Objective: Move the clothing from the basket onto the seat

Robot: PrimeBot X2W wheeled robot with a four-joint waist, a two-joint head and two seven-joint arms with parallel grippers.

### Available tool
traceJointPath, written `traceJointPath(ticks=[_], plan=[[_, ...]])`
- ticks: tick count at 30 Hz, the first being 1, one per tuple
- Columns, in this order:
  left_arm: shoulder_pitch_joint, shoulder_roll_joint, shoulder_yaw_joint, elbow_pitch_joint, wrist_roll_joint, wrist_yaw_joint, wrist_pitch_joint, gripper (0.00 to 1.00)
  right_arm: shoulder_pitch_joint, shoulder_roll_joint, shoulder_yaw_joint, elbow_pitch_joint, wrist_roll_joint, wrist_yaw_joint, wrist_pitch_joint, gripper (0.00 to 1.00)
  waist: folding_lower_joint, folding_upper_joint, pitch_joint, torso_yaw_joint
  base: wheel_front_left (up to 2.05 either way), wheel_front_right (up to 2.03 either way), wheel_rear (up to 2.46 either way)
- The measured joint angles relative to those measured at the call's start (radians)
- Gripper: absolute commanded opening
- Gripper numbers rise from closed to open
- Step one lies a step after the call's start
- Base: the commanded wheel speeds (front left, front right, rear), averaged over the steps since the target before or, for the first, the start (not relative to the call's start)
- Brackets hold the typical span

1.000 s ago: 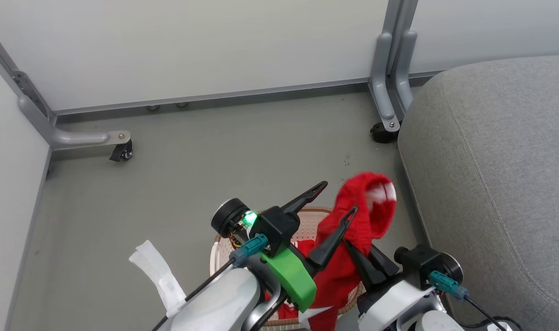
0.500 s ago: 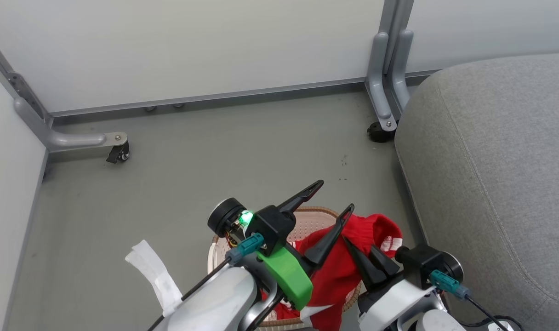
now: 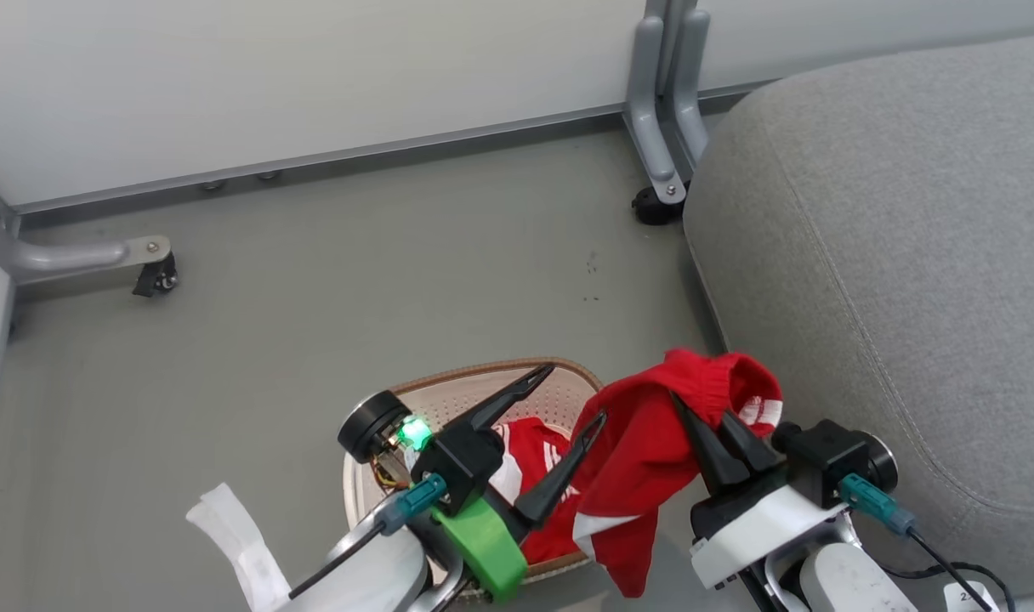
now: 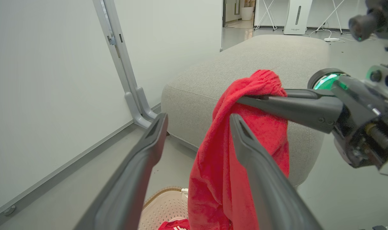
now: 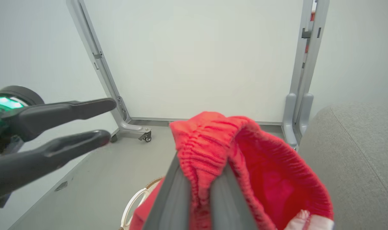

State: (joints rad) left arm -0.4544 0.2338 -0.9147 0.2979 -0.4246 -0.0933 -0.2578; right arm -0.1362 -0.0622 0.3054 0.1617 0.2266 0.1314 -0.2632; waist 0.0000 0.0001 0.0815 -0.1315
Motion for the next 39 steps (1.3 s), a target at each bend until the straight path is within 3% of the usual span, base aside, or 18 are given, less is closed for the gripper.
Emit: traceJointPath(ticks=[10,23,30,35,39], plan=[[0.088,0.101,0.059,-0.141,0.080,-0.025,-0.005,1.00,0.018,0.009,-0.067,-0.117,-0.020,0.000,0.000,0.00,0.0000,0.0000,0.095,-0.127,0.00,0.00,0.00],[0.132,0.171,0.075,-0.188,0.124,-0.034,-0.006,1.00,0.047,0.012,-0.116,-0.212,0.035,0.000,0.000,0.00,0.0001,0.0000,0.264,-0.258,0.00,0.00,0.00],[0.066,0.207,0.023,-0.197,0.143,-0.035,-0.006,1.00,-0.035,0.012,-0.234,-0.290,0.034,0.000,0.000,0.00,0.0001,0.0000,0.373,-0.272,0.00,0.00,0.00],[-0.003,0.241,-0.018,-0.208,0.170,-0.036,0.001,1.00,-0.183,0.012,-0.367,-0.361,-0.058,0.000,0.000,0.00,0.0001,0.0000,0.461,-0.259,0.00,0.00,0.00],[-0.058,0.260,-0.023,-0.223,0.182,-0.036,0.006,1.00,-0.337,-0.044,-0.500,-0.407,-0.097,0.000,0.000,0.00,0.0002,0.0000,0.536,-0.241,0.00,0.00,0.00]])
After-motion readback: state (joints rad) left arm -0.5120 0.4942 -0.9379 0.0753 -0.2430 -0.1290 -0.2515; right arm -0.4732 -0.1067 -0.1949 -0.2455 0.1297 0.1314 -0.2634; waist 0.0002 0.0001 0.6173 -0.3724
